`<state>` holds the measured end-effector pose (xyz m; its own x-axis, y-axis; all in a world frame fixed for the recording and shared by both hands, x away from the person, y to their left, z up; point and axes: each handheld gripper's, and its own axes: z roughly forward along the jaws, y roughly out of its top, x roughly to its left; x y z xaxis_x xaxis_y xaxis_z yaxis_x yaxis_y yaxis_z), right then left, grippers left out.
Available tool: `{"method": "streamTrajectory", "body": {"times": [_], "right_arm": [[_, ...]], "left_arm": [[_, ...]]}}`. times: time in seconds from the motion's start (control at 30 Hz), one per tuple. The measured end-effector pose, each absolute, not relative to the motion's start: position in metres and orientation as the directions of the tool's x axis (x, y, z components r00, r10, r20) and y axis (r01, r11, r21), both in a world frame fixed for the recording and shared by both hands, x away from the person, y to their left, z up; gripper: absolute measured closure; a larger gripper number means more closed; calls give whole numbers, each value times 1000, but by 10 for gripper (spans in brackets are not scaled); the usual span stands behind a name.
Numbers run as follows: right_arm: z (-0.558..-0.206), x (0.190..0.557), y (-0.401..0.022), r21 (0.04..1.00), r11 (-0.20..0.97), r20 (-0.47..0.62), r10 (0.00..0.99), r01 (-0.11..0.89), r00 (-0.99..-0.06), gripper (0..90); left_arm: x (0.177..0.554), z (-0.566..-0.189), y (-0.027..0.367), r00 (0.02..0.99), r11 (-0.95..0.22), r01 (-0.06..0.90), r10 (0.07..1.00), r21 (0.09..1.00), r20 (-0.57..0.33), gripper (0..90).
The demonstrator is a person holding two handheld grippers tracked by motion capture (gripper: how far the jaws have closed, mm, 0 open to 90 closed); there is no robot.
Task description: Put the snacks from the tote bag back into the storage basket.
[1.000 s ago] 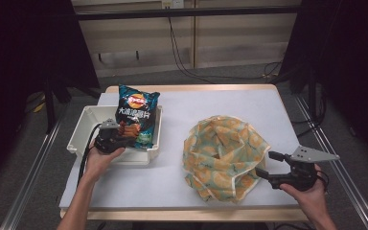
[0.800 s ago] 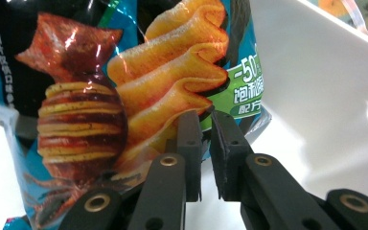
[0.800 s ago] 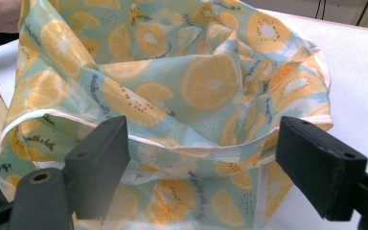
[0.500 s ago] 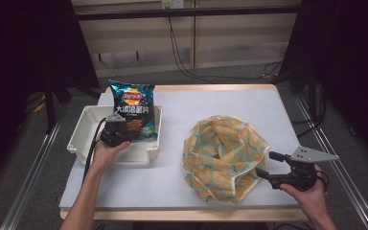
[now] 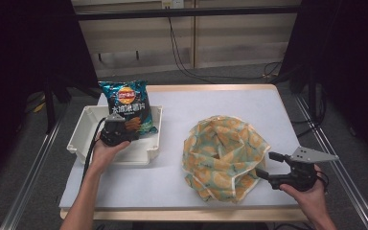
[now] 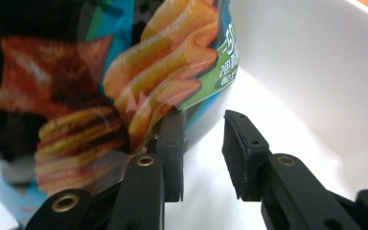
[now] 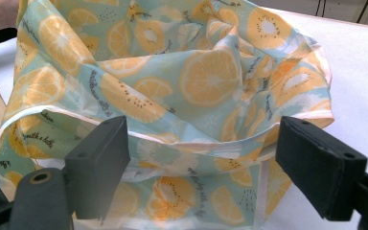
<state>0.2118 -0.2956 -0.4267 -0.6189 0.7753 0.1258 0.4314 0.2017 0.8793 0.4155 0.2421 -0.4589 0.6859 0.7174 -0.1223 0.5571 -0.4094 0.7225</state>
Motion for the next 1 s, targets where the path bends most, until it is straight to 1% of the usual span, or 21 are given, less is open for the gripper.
{"method": "streamTrajectory", "body": {"times": [0.23, 0.3, 0.33, 0.37, 0.47, 0.6, 0.67, 0.87, 1.0], "right_arm": [[-426, 211, -295, 879, 202, 126, 776, 431, -618, 189], [-426, 212, -294, 880, 205, 122, 774, 429, -621, 189], [-426, 212, -294, 880, 206, 122, 773, 428, -622, 189], [-426, 212, -294, 879, 205, 123, 776, 431, -619, 189], [-426, 211, -293, 879, 205, 123, 774, 431, -621, 189], [-426, 211, -295, 879, 205, 123, 775, 430, -620, 189], [-426, 211, -295, 879, 205, 123, 775, 430, -620, 189], [-425, 210, -294, 881, 204, 122, 775, 427, -620, 189], [-425, 210, -295, 883, 200, 123, 776, 425, -619, 190]], "left_arm": [[414, -459, 264, 641, -368, 588, 756, 721, -137, 679], [415, -461, 266, 635, -356, 589, 759, 726, -144, 676], [415, -461, 265, 629, -363, 587, 767, 724, -125, 674], [416, -462, 265, 624, -360, 592, 771, 721, -128, 669], [420, -466, 268, 609, -347, 604, 781, 717, -135, 612], [418, -464, 268, 618, -354, 596, 776, 721, -130, 598], [416, -462, 267, 626, -347, 593, 766, 726, -146, 573], [410, -459, 262, 636, -351, 581, 759, 734, -140, 558], [401, -453, 258, 653, -358, 561, 746, 747, -132, 519]]}}
